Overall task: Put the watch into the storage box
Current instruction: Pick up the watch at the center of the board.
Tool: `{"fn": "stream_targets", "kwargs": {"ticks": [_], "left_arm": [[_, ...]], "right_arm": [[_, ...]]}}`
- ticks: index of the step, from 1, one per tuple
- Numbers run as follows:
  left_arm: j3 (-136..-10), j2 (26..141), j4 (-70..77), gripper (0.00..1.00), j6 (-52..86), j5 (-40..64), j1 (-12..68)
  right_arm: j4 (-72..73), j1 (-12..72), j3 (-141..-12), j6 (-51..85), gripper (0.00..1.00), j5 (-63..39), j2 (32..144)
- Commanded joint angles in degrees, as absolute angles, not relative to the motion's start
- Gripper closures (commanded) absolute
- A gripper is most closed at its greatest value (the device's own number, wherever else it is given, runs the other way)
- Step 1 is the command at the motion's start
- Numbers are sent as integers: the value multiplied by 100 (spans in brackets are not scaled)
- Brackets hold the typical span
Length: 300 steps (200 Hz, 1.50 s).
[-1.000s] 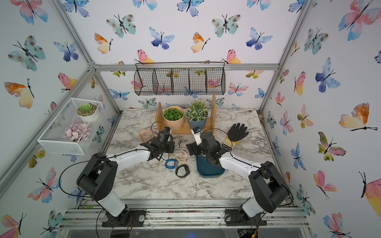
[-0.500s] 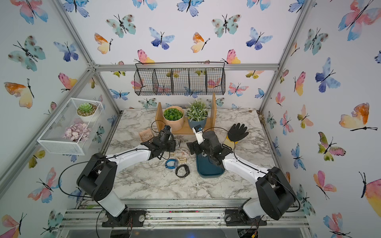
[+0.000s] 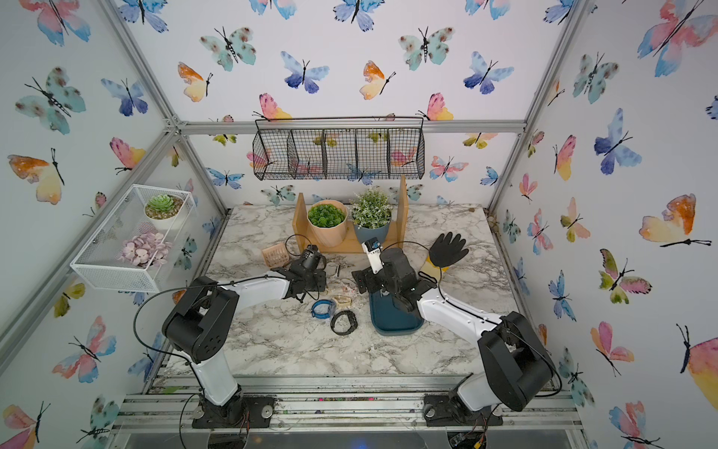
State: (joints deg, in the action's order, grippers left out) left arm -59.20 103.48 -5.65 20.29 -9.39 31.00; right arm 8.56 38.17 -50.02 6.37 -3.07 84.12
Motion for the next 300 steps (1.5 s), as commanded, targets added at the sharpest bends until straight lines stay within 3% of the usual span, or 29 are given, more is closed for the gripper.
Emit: {"fn": "stream_targets", "kwargs": {"ticks": [1, 40, 63, 166, 208, 238, 300], "left_arm": [[-5844, 10474, -642, 71, 2083, -1002, 3076], [-5873, 10573, -712, 92, 2118, -1063, 3069], [-5897, 10590, -742, 100, 2114, -1090, 3067], [-5565, 9294, -176, 100, 1843, -537, 3184], [-5641, 9055, 78, 100, 1689, -15, 3477], [-5732, 9097, 336, 100, 1653, 464, 3640], [-6590, 9787, 426, 100, 1514, 879, 4201]], "right_arm": [[839, 3779, -4914, 598, 7, -378, 8495], [844, 3779, -4904, 590, 7, -361, 8499], [844, 3779, -4896, 589, 7, -360, 8499], [819, 3779, -5027, 536, 7, -334, 8289], [682, 3704, -5029, 424, 7, -808, 7982], [495, 3319, -5010, 535, 7, -1392, 7646], [5, 2334, -4852, 1342, 8, -972, 7275]]}}
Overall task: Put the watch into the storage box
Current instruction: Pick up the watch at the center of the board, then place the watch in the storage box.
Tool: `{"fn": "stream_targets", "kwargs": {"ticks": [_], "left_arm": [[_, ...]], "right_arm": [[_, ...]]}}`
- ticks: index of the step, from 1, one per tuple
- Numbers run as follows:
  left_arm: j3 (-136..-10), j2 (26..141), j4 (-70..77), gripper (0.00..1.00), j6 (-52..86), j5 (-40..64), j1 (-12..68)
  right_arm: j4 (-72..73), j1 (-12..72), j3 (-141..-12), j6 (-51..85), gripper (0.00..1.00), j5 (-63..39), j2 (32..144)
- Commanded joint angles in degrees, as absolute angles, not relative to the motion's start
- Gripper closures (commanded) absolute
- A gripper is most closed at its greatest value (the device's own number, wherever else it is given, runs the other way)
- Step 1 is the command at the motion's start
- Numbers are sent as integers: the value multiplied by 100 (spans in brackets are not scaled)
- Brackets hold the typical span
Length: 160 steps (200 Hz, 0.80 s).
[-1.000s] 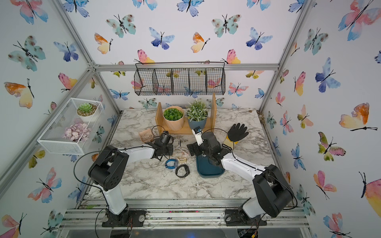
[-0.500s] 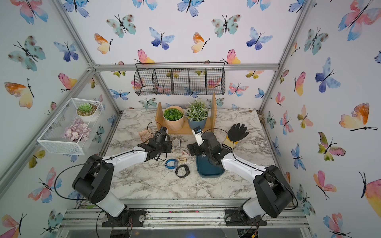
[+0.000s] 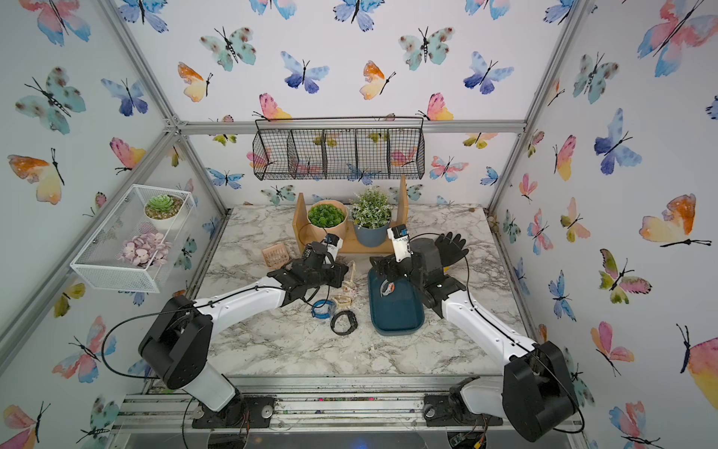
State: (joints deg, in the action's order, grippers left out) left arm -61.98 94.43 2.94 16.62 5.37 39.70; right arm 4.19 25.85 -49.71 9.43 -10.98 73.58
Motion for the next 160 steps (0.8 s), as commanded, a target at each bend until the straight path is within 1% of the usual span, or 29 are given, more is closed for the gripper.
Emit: {"fn": "stream_targets", "kwargs": {"ticks": [1, 49, 107, 127, 138, 160], "left_arm": [[-6608, 9802, 424, 100, 1513, 879, 4210], [-7364, 10644, 481, 100, 1652, 1048, 4530], [-7933, 11323, 370, 100, 1625, 1222, 4906], [-7980, 11406, 535, 100, 1768, 1254, 4974], [-8004, 11637, 637, 100, 1861, 1266, 5000], [-8212, 11885, 655, 100, 1993, 1233, 5032]], "right_arm": [[-6, 2327, -4852, 1352, 8, -961, 7267], [-182, 1886, -4652, 1660, 7, -593, 7238], [-55, 1872, -4397, 1654, 7, -284, 7155], [-14, 1868, -4318, 1637, 7, -56, 7038], [13, 1872, -4277, 1629, 7, 37, 6990], [31, 1872, -4246, 1654, 7, 53, 6988]]}}
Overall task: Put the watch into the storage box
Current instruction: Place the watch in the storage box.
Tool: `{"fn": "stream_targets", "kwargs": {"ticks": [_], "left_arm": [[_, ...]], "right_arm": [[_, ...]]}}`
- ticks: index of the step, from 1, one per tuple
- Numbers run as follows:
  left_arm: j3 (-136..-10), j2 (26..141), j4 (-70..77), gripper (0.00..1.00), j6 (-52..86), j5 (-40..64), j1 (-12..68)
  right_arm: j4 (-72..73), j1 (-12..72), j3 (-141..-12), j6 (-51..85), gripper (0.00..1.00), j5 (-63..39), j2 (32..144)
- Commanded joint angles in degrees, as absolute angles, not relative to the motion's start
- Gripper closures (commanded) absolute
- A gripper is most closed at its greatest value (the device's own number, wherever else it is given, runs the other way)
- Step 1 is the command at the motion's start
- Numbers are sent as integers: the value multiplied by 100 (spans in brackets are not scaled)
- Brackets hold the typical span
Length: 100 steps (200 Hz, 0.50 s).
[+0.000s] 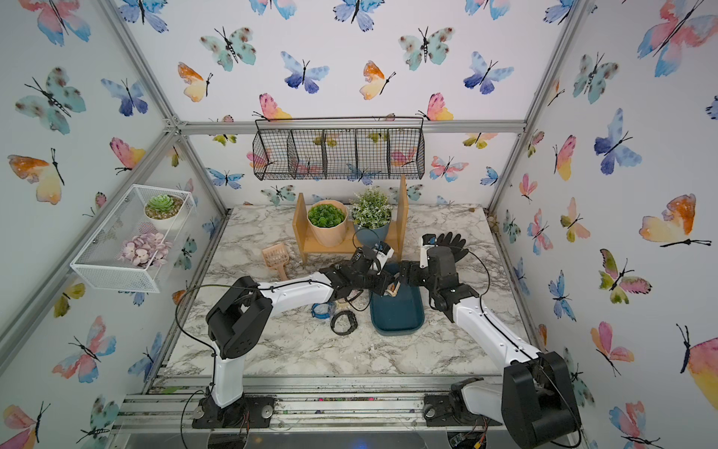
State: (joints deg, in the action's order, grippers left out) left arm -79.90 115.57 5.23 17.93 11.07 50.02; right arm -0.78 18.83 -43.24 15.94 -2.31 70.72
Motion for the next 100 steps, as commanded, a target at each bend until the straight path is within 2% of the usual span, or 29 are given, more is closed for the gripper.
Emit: {"fn": "stream_targets", "kwargs": {"ticks": [1, 80, 100], "left_arm": [[-8228, 11902, 644, 100, 1994, 1227, 5034], [-8804, 12492, 452, 100, 2039, 1046, 5072], [-8859, 12532, 440, 96, 2014, 1028, 5071]], "right_arm": [[29, 1872, -4245, 1658, 7, 48, 6988], [267, 1872, -4053, 1819, 7, -217, 7052], [305, 1872, -4013, 1803, 7, -202, 7049]]}}
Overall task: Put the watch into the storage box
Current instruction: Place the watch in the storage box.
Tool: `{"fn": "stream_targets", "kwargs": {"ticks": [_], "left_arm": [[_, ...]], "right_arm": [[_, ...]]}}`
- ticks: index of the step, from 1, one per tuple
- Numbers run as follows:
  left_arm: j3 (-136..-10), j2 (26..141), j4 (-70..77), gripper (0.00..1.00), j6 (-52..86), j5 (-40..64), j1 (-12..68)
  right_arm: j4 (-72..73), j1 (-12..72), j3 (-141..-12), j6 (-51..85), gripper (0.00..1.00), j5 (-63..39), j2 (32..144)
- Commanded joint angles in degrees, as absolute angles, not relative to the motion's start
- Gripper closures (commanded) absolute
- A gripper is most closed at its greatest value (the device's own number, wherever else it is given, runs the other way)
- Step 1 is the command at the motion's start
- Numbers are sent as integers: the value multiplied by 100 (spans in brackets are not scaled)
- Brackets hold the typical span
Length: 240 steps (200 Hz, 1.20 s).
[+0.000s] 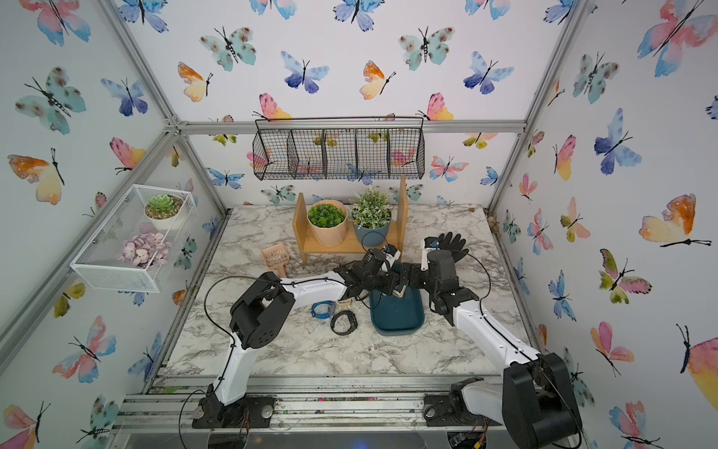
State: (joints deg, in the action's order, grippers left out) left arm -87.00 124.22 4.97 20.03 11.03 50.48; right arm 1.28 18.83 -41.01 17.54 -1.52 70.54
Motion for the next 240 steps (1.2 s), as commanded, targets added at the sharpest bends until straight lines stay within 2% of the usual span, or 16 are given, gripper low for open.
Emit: {"fn": "stream_targets", "kwargs": {"ticks": [1, 27, 43, 57, 102, 177, 240], "left_arm": [[-8864, 12533, 440, 96, 2013, 1028, 5076], [-8945, 12594, 413, 82, 1984, 1020, 5073], [-8974, 12612, 404, 79, 2000, 1028, 5063], [-8974, 12612, 436, 68, 2012, 1028, 5057], [-8731, 12196, 591, 59, 1963, 853, 4951], [-7056, 10169, 108, 56, 1754, 5, 4272], [-6498, 10142, -619, 54, 1865, -664, 3688]], "right_arm": [[306, 1872, -4010, 1802, 7, -202, 7049], [316, 1872, -4008, 1767, 8, -191, 7041], [343, 1872, -3999, 1741, 8, -193, 7031], [334, 1872, -3995, 1723, 8, -202, 7011], [460, 1926, -3916, 1574, 11, -426, 6895], [805, 2895, -4265, 1202, 11, -445, 7377], [1026, 3466, -4675, 1195, 11, -464, 8018]]}}
